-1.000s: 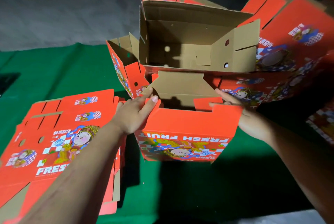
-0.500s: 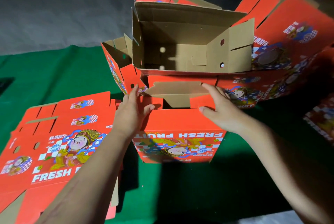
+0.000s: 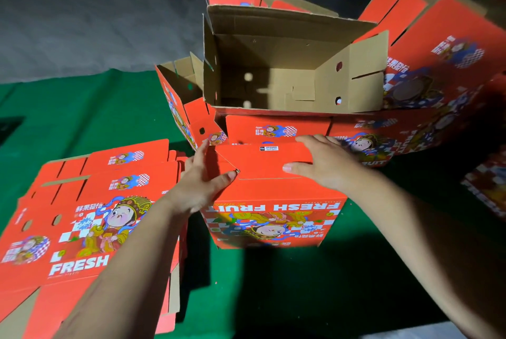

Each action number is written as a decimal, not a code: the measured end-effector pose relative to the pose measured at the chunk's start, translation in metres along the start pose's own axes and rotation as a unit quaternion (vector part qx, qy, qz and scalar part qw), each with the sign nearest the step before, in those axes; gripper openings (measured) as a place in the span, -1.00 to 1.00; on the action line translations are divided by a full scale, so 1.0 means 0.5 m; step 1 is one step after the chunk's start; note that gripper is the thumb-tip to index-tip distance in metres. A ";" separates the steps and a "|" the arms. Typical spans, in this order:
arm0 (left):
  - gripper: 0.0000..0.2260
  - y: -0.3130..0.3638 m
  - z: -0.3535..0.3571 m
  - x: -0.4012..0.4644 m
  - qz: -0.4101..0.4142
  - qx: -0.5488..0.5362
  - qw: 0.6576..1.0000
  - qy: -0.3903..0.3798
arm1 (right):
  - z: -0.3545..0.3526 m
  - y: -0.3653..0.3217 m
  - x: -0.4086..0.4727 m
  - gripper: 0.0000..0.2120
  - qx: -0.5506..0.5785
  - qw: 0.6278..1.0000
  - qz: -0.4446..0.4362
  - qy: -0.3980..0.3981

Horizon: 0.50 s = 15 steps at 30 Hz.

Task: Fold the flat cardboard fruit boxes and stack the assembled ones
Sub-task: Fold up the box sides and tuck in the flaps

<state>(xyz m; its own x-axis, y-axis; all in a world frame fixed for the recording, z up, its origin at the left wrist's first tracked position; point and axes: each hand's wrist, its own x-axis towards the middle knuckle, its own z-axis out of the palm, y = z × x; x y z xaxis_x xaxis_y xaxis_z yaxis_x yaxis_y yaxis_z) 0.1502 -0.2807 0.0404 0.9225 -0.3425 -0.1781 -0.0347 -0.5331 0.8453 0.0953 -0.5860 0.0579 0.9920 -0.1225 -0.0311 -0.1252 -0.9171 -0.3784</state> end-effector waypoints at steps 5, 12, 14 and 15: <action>-0.42 0.003 0.030 -0.014 0.048 0.035 0.993 0.106 | 0.001 -0.002 0.003 -0.07 -0.022 1.000 0.004 -0.022; -0.31 -0.013 0.038 -0.063 0.141 0.155 0.964 0.165 | -0.008 0.016 -0.016 -0.18 0.124 0.989 -0.034 0.070; -0.35 -0.005 0.032 -0.076 0.180 0.171 0.951 0.187 | -0.013 0.001 -0.011 -0.50 0.208 0.955 0.009 0.212; -0.36 0.003 0.031 -0.083 0.205 0.168 0.941 0.211 | -0.017 -0.010 -0.017 -0.61 0.226 0.930 0.017 0.288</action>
<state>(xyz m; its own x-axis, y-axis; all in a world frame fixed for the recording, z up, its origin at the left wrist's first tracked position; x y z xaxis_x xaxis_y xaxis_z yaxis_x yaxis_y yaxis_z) 0.1061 -0.2793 0.0413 0.8730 -0.2733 0.4039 -0.4754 -0.6614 0.5801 0.0873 -0.5838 0.0680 0.7968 -0.4513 0.4017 -0.0075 -0.6722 -0.7403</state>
